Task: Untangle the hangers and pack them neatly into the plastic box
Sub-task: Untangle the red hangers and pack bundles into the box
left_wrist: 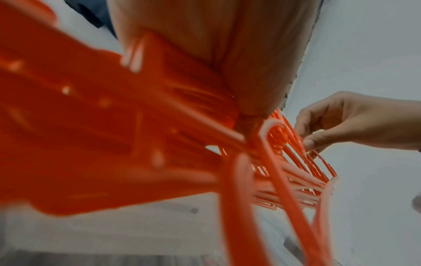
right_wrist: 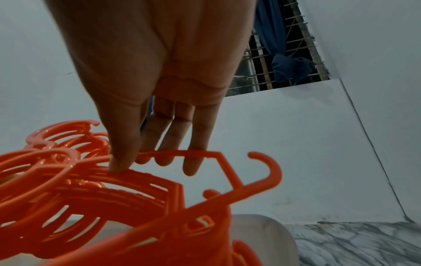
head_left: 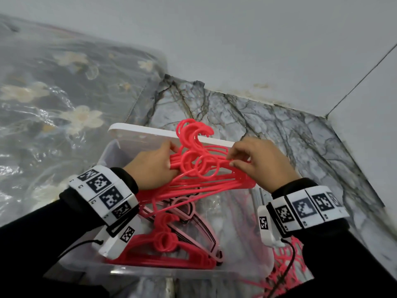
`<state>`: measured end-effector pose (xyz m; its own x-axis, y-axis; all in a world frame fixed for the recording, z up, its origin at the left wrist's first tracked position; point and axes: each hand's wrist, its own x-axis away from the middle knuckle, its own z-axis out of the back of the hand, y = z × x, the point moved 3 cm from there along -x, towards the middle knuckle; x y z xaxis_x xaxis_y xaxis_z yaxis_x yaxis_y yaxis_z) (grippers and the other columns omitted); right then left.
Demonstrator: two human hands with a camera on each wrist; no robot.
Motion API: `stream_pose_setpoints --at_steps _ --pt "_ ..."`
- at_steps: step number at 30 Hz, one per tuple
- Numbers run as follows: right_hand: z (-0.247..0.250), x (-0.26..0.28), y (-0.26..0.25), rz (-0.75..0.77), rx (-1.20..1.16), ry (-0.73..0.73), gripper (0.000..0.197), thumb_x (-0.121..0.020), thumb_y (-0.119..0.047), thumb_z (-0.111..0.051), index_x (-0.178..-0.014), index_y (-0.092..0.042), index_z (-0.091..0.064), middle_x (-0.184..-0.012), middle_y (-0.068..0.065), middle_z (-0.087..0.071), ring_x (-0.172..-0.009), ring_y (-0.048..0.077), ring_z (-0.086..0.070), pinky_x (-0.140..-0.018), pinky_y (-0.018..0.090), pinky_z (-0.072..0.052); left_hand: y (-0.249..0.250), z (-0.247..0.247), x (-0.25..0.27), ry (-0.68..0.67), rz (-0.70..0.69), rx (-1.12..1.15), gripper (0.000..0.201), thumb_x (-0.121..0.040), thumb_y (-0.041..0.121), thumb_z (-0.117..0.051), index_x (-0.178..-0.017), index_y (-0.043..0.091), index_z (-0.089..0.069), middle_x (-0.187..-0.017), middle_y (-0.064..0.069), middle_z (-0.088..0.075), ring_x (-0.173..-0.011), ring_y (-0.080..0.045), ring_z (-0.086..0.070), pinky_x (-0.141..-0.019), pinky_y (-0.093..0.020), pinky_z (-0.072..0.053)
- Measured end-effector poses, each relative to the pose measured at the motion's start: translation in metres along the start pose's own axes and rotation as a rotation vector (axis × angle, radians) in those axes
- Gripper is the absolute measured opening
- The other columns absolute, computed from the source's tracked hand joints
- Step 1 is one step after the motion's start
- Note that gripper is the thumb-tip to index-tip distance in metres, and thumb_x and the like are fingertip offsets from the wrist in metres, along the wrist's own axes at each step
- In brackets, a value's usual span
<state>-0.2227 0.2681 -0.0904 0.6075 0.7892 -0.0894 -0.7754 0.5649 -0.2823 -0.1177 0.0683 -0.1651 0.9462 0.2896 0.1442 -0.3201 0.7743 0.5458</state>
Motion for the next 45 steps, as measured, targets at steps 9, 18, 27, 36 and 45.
stream_pose_setpoints --at_steps 9,18,27,36,45 --pt "0.005 0.005 0.006 0.051 0.044 -0.128 0.010 -0.079 -0.013 -0.073 -0.087 -0.019 -0.072 -0.086 -0.002 -0.065 -0.081 0.014 -0.062 -0.077 0.037 -0.050 -0.002 -0.008 0.009 -0.080 0.063 0.135 0.062 -0.073 0.063 -0.063 -0.119 0.035 -0.032 -0.102 0.014 -0.066 -0.088 -0.011 -0.062 -0.080 -0.026 -0.039" --pt "0.005 0.011 0.012 0.057 0.160 -0.107 0.011 -0.083 -0.018 -0.069 -0.093 -0.020 -0.071 -0.093 -0.003 -0.065 -0.088 0.014 -0.062 -0.078 0.028 -0.047 0.004 -0.017 0.017 -0.159 0.064 0.348 0.108 -0.036 0.082 -0.071 -0.125 0.035 -0.032 -0.119 0.010 -0.061 -0.110 -0.011 -0.059 -0.104 -0.037 -0.042" --pt "-0.002 0.013 0.002 0.087 0.208 -0.035 0.015 -0.091 -0.029 -0.057 -0.099 -0.017 -0.062 -0.098 0.000 -0.059 -0.094 0.019 -0.056 -0.080 0.033 -0.045 0.009 -0.018 0.016 -0.114 0.075 0.310 0.099 -0.039 0.068 -0.061 -0.126 0.031 -0.033 -0.107 0.017 -0.064 -0.093 -0.006 -0.064 -0.094 -0.034 -0.048" --pt "-0.055 -0.002 0.010 0.053 0.167 -0.182 0.072 -0.077 -0.033 -0.069 -0.139 -0.020 -0.035 -0.138 0.002 -0.046 -0.130 0.022 -0.041 -0.109 0.042 -0.032 0.023 -0.017 0.012 -0.149 -0.043 0.073 0.060 -0.065 0.054 -0.047 -0.121 0.032 -0.039 -0.113 0.008 -0.064 -0.104 -0.017 -0.060 -0.087 -0.027 -0.041" --pt "-0.108 -0.010 0.023 -0.109 0.097 -0.190 0.021 -0.088 -0.007 -0.050 -0.108 -0.008 -0.054 -0.108 0.016 -0.063 -0.100 0.036 -0.060 -0.082 0.040 -0.049 0.005 -0.044 -0.022 -0.311 -0.064 -0.021 0.048 -0.078 0.012 -0.061 -0.125 0.021 -0.052 -0.110 -0.003 -0.066 -0.099 -0.021 -0.061 -0.090 -0.031 -0.047"
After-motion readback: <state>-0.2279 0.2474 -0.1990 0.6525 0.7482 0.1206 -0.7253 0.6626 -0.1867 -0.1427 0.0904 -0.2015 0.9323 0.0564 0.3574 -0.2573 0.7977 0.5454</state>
